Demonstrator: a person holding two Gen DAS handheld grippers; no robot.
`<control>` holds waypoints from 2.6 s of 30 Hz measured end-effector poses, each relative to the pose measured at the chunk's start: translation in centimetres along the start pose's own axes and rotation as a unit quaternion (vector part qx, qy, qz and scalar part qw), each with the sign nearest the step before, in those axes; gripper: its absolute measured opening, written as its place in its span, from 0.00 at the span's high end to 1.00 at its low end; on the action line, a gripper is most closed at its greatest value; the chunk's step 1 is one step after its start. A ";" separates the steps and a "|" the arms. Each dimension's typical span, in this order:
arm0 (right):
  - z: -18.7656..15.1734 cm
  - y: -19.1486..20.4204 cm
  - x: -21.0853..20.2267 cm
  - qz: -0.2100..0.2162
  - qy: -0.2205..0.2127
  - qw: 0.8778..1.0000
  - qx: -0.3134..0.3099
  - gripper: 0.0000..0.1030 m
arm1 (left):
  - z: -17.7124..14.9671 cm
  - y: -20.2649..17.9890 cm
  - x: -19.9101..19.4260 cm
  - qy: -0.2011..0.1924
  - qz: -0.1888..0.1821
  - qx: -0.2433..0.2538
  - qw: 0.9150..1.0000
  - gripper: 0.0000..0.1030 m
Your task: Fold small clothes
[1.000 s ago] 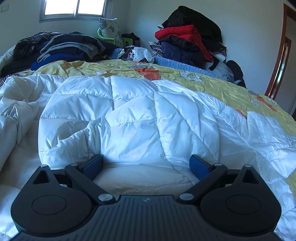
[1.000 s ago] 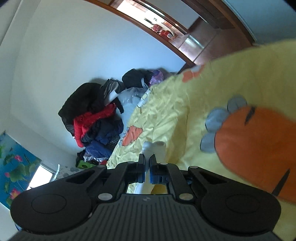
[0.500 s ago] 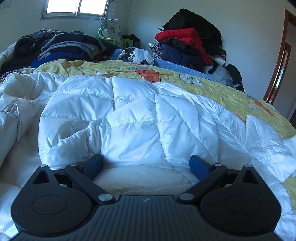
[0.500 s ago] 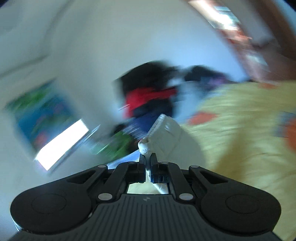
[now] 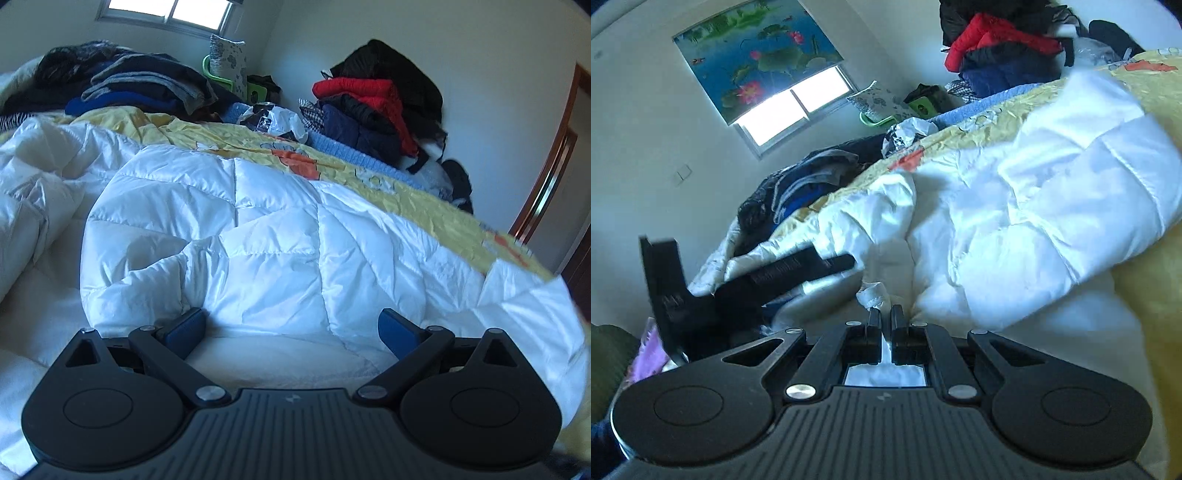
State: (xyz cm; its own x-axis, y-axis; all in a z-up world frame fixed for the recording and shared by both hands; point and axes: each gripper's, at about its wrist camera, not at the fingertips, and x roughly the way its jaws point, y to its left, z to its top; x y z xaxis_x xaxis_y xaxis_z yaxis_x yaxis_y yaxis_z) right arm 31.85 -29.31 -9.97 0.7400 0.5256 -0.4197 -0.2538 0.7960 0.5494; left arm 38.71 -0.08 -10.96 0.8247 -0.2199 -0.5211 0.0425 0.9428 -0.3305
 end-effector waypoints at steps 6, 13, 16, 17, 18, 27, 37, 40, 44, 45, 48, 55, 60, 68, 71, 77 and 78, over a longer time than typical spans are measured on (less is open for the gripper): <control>-0.6 1.2 0.5 -0.021 -0.009 1.000 -0.015 0.90 | 0.0 0.3 0.0 -0.002 -0.005 -0.004 1.000 0.01; -1.1 1.0 0.1 -0.008 -0.037 0.999 -0.014 0.87 | 0.3 -2.3 -1.9 -0.012 0.031 0.033 0.999 0.01; -1.3 0.9 -0.3 0.002 -0.051 0.999 -0.014 0.87 | 0.7 -3.7 -3.2 0.016 -0.004 0.009 1.000 0.01; -1.3 0.8 -0.5 0.008 -0.059 0.998 -0.013 0.87 | 0.8 -4.1 -3.1 0.041 -0.008 -0.001 0.999 0.01; -1.3 0.8 -0.8 0.014 -0.066 0.998 -0.011 0.87 | 1.0 -4.5 -2.7 0.067 -0.010 -0.013 0.998 0.01; -1.4 0.8 -2.0 0.041 -0.085 0.995 -0.010 0.87 | 1.9 -6.4 0.1 0.157 -0.045 -0.097 0.982 0.02; -1.4 1.1 -2.3 0.050 -0.085 0.995 -0.009 0.85 | 0.9 -9.7 1.2 0.196 -0.033 -0.036 0.979 0.77; -1.4 1.3 -2.6 0.055 -0.089 0.994 -0.013 0.77 | 0.7 -9.5 1.4 0.192 -0.025 -0.041 0.980 0.87; -1.4 1.4 -2.9 0.051 -0.093 0.994 -0.013 0.37 | 2.5 -9.1 -0.1 0.135 -0.010 -0.032 0.990 0.91; -1.3 1.3 -3.0 0.058 -0.095 0.994 -0.011 0.37 | 3.3 -8.9 -0.7 0.120 -0.007 -0.026 0.992 0.91; -1.2 1.3 -3.0 0.064 -0.093 0.994 -0.012 0.37 | 5.6 -7.8 -3.1 0.080 -0.006 -0.006 0.997 0.92; -1.2 1.2 -3.0 0.064 -0.089 0.994 -0.006 0.36 | 8.2 -0.8 -7.9 0.008 0.087 -0.006 0.996 0.92; -0.9 1.2 -2.7 0.062 -0.083 0.995 -0.004 0.34 | 7.4 4.7 -8.1 0.037 0.139 -0.055 0.988 0.92; -0.5 0.9 -2.5 0.063 -0.078 0.995 0.004 0.32 | 4.5 6.2 -6.4 0.081 0.169 -0.028 0.982 0.92; -0.4 0.7 -2.4 0.064 -0.077 0.995 0.010 0.32 | 3.9 5.6 -5.4 0.089 0.189 0.012 0.978 0.92; -0.4 0.5 -2.2 0.066 -0.074 0.995 0.013 0.31 | 3.1 4.8 -4.5 0.106 0.206 0.068 0.971 0.91; -0.4 0.5 -2.1 0.066 -0.074 0.995 0.013 0.31 | 3.1 4.8 -4.7 0.106 0.201 0.069 0.971 0.91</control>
State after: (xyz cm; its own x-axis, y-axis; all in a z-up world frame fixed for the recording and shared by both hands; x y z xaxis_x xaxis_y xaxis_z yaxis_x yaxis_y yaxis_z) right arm 29.88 -29.94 -9.12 0.7848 0.5743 -0.2329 -0.3402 0.7134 0.6127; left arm 36.82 6.28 -7.66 0.6556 0.1406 -0.7419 -0.1717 0.9845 0.0349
